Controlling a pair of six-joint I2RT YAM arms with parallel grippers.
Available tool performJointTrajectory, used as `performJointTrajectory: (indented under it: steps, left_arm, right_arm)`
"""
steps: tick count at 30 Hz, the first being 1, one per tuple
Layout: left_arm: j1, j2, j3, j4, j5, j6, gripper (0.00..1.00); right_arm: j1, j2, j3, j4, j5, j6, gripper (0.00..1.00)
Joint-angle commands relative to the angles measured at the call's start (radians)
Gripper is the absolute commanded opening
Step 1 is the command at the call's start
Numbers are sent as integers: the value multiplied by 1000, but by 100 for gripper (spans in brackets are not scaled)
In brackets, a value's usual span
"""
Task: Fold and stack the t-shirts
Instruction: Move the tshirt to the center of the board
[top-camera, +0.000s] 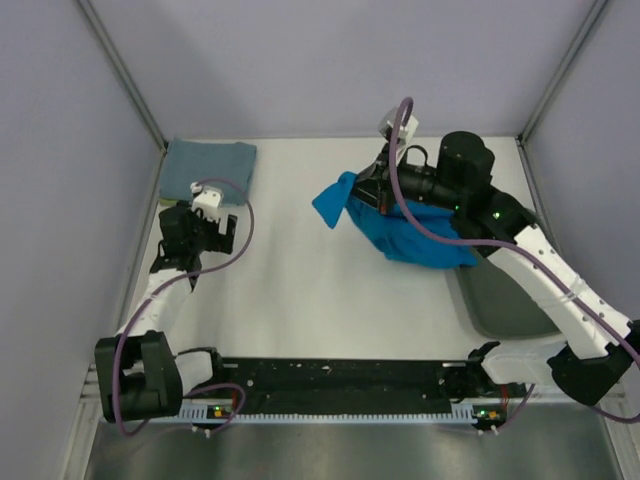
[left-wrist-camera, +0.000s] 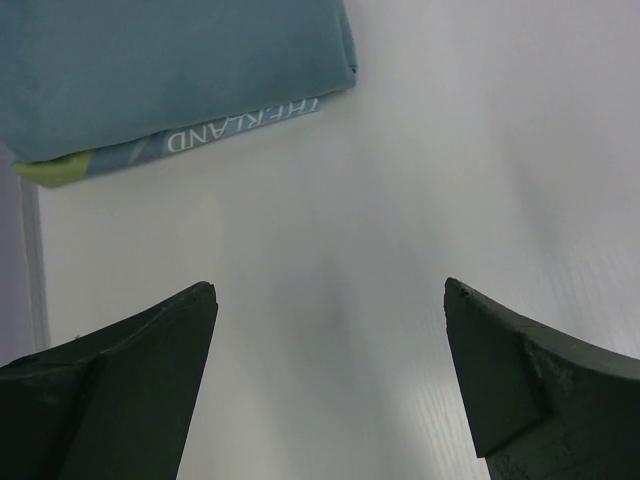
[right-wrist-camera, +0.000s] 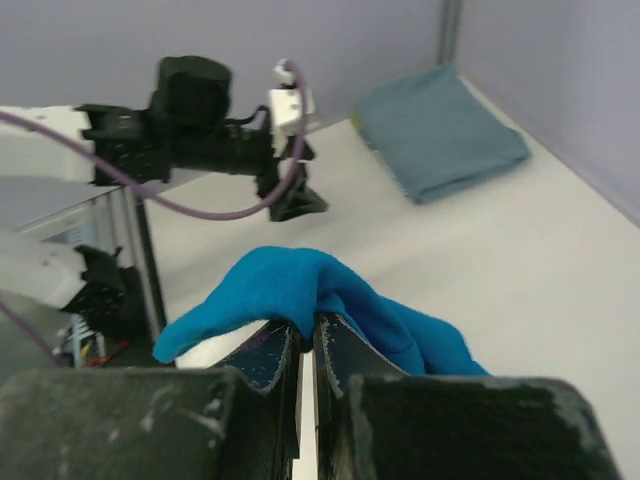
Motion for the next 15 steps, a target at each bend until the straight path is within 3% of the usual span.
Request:
performJointTrajectory:
  steps: [1,6,9,15]
  left_arm:
    - [17,-7,24,61,-75,-21,99]
    - [43,-1,35,71,-103,-25,99]
    - [46,7,50,55,-76,-21,99]
    - [46,43,70,22,-2,-15,99]
  right_arm:
    - [18,-24,44,255,-318,97,0]
    - [18,-17,37,311,-381,131,0]
    - [18,-22,60,292,-343,131,0]
    - [15,-50,149,166,40,0,0]
